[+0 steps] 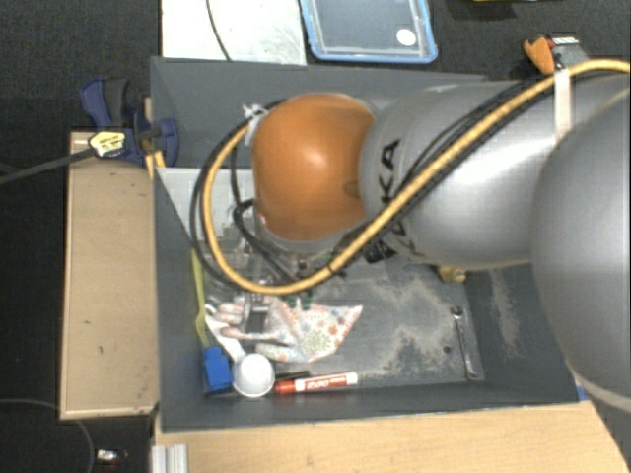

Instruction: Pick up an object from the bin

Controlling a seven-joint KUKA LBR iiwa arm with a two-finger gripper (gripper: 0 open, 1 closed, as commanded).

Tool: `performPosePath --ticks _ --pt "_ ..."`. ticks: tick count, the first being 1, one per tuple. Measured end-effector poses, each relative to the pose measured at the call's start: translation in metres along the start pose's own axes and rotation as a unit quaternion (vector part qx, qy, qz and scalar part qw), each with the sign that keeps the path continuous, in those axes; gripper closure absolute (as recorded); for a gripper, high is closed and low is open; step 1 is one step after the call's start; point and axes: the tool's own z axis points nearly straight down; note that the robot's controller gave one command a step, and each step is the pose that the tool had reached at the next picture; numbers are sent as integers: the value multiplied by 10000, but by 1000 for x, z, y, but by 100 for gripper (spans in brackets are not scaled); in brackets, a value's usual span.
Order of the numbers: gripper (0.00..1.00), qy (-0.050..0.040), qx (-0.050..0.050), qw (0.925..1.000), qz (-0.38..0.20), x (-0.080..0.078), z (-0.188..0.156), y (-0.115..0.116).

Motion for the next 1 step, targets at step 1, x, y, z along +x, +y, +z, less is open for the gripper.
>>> performPosePath --ticks 1 --pt "0 -38 -9 10000 30 -2 -5 -2"
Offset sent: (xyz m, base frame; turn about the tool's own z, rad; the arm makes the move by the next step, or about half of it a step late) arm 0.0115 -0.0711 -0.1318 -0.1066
